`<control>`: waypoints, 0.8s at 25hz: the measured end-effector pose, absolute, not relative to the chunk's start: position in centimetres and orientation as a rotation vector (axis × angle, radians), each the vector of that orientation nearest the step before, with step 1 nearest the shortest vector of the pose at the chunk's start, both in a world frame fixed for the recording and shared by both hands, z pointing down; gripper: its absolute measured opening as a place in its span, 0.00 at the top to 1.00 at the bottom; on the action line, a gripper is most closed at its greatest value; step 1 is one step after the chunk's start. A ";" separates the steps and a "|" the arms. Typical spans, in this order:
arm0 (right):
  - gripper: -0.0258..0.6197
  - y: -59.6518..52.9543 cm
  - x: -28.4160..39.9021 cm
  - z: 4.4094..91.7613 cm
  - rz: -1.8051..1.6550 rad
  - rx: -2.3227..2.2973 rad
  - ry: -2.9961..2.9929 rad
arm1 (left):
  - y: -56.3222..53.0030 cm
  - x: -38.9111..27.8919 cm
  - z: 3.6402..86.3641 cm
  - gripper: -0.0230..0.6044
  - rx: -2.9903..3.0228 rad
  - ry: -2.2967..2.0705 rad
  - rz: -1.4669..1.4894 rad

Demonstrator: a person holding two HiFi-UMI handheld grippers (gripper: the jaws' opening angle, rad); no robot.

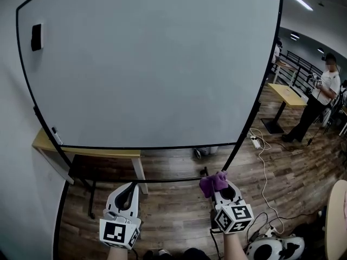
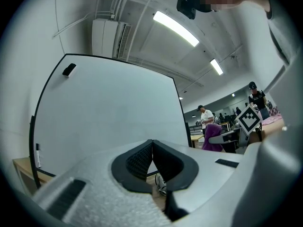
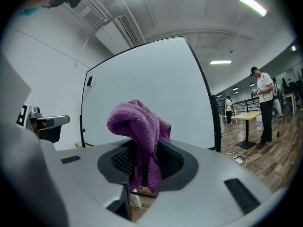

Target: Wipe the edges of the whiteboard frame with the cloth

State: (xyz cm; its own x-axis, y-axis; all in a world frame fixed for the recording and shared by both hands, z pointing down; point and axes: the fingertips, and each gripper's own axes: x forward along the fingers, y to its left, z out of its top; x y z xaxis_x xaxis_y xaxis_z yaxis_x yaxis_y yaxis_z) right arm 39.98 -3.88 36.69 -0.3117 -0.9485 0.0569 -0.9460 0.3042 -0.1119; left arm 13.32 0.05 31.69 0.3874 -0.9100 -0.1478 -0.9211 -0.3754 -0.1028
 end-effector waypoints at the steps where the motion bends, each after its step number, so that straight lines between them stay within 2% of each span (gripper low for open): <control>1: 0.80 -3.7 39.9 36.5 -0.193 -1.821 2.524 | 0.2 13.2 31.6 0.93 -2.466 1.656 0.098; 20: 0.79 -0.1 41.0 33.0 -0.100 -1.621 2.657 | 6.1 14.5 29.3 0.93 -2.304 1.833 0.123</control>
